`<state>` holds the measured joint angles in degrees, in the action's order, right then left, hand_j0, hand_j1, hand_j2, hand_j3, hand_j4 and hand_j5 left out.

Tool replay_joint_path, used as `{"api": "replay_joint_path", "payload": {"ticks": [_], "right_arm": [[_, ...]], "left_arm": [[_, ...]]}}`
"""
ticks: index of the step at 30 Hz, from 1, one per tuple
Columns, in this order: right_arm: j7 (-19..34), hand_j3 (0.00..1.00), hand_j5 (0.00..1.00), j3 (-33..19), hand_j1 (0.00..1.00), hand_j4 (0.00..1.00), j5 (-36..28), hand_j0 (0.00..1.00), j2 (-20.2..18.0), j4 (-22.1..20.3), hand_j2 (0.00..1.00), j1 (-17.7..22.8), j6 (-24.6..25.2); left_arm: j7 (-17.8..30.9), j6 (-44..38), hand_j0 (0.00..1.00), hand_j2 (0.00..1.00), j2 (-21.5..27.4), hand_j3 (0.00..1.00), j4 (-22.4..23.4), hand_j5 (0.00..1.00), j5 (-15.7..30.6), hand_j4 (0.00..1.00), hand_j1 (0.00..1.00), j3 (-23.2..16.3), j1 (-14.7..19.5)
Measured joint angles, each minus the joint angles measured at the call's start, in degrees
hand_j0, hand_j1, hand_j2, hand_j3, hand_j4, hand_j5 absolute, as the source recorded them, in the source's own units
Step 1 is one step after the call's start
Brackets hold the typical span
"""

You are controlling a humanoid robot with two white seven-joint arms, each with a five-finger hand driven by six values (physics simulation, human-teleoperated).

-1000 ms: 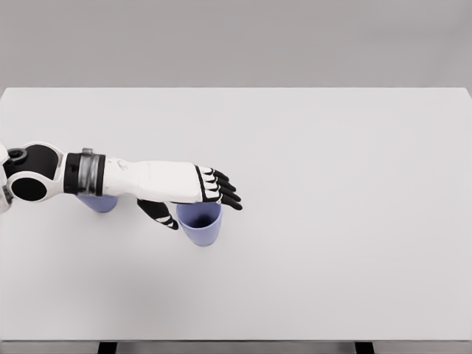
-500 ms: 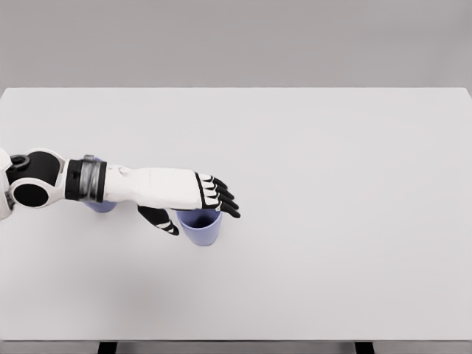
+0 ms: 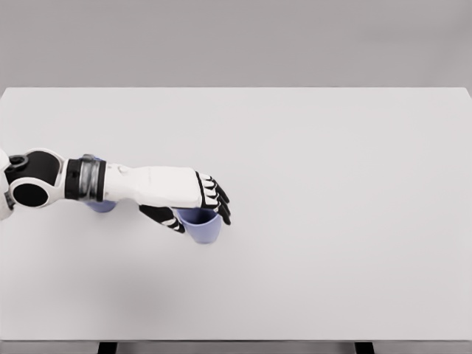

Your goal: Place the right cup on the left cup with left arm

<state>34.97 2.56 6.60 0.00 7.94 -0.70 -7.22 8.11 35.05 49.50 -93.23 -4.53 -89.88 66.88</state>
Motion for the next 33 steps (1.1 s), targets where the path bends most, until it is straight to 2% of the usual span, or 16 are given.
{"api": "replay_joint_path", "payload": {"ticks": [5, 12, 17, 22, 25, 33], "right_arm": [[0.0, 1.00, 1.00, 0.0, 1.00, 1.00, 0.0, 1.00, 0.0, 0.0, 1.00, 0.0, 0.0], [0.0, 1.00, 1.00, 0.0, 1.00, 1.00, 0.0, 1.00, 0.0, 0.0, 1.00, 0.0, 0.0], [0.0, 1.00, 1.00, 0.0, 1.00, 1.00, 0.0, 1.00, 0.0, 0.0, 1.00, 0.0, 0.0], [0.0, 1.00, 1.00, 0.0, 1.00, 1.00, 0.0, 1.00, 0.0, 0.0, 1.00, 0.0, 0.0], [0.0, 1.00, 1.00, 0.0, 1.00, 1.00, 0.0, 1.00, 0.0, 0.0, 1.00, 0.0, 0.0], [0.0, 1.00, 1.00, 0.0, 1.00, 1.00, 0.0, 1.00, 0.0, 0.0, 1.00, 0.0, 0.0]], "left_arm": [[0.7, 0.0, 0.60, 0.60, 0.5, 0.60, -1.2, 0.60, 0.6, 0.60, 0.60, 1.2, 0.7], [1.9, 0.0, 0.60, 0.60, 4.0, 0.60, -4.7, 0.60, 1.8, 0.60, 0.60, 1.5, 4.8], [2.9, 0.0, 0.60, 0.60, 7.1, 0.60, -6.8, 0.60, 4.4, 0.60, 0.60, 1.4, 7.9], [4.5, 0.0, 0.61, 0.61, 9.3, 0.61, -7.3, 0.61, 8.4, 0.61, 0.61, 1.0, 10.5], [5.8, 0.0, 0.61, 0.61, 10.6, 0.61, -7.4, 0.61, 10.3, 0.61, 0.61, 0.7, 10.8], [7.6, 0.1, 0.61, 0.61, 13.3, 0.61, -7.2, 0.61, 12.1, 0.61, 0.61, 0.6, 13.3]]}}
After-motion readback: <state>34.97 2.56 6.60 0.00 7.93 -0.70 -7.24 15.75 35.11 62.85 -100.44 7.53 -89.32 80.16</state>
